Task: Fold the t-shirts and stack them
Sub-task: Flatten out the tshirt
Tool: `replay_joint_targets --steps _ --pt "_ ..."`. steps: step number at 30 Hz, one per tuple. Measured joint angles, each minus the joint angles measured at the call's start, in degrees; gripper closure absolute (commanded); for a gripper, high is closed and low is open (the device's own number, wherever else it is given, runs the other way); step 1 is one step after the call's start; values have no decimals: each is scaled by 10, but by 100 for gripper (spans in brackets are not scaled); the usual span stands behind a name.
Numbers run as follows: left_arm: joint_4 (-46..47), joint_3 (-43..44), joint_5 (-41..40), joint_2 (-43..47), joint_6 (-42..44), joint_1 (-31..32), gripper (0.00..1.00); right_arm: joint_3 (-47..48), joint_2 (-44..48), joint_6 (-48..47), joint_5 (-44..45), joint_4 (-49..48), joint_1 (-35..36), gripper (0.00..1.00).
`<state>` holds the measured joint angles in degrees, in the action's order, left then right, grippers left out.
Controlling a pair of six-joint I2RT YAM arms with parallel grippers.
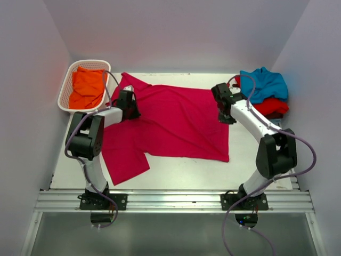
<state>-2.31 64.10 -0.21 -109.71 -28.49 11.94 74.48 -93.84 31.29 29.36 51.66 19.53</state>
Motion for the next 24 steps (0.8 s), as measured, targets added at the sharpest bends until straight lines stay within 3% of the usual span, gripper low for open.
replay_joint_targets --steps 2,12,24 --pt "-3 -4 0 4 0 0 100 28 -30 -8 -5 -26 -21 72" --pt "-23 -19 -2 23 0 0 100 43 -189 -37 -125 -130 -81 70" --pt "-28 -20 -2 24 0 0 100 -35 -138 -43 -200 -186 -79 71"
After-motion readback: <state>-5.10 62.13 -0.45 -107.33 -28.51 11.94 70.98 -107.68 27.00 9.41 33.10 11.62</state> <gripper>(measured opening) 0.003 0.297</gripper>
